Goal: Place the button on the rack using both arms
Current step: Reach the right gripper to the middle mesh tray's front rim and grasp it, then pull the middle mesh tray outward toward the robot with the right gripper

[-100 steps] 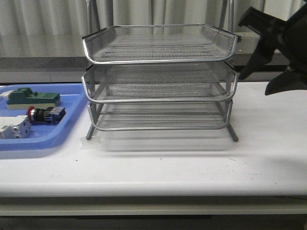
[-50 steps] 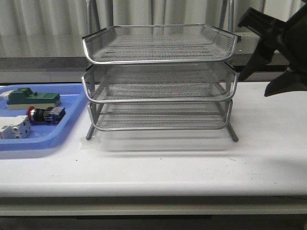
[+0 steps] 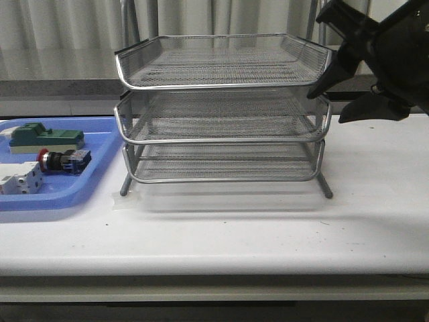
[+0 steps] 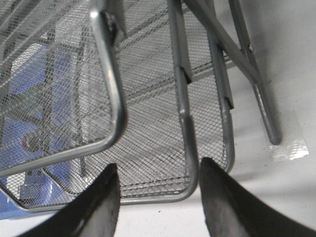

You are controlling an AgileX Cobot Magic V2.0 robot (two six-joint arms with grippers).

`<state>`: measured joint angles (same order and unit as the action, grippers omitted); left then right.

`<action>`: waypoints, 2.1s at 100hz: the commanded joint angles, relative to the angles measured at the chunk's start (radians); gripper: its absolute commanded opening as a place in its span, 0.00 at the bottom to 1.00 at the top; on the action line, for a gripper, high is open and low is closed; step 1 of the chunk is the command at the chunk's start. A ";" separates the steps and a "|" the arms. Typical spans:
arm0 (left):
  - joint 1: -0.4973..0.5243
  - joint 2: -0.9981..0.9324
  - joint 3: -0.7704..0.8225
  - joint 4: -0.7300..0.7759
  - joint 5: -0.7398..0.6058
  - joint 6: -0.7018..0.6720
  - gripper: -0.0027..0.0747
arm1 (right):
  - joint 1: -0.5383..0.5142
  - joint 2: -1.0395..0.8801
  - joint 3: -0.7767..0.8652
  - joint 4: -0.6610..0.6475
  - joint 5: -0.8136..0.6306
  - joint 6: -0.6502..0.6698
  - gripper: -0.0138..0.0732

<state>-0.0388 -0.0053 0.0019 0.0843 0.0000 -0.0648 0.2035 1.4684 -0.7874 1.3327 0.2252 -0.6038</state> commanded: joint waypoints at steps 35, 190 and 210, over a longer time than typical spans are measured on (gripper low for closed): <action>0.004 -0.031 0.043 -0.002 -0.071 -0.008 0.01 | -0.012 0.045 -0.032 0.124 0.001 -0.109 0.61; 0.004 -0.031 0.043 -0.002 -0.071 -0.008 0.01 | -0.006 0.050 0.263 0.245 0.062 -0.305 0.20; 0.004 -0.031 0.043 -0.002 -0.071 -0.008 0.01 | -0.006 -0.044 0.377 0.245 0.061 -0.313 0.20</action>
<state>-0.0388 -0.0053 0.0019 0.0843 0.0000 -0.0648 0.1957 1.4518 -0.4782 1.6802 0.3875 -0.8827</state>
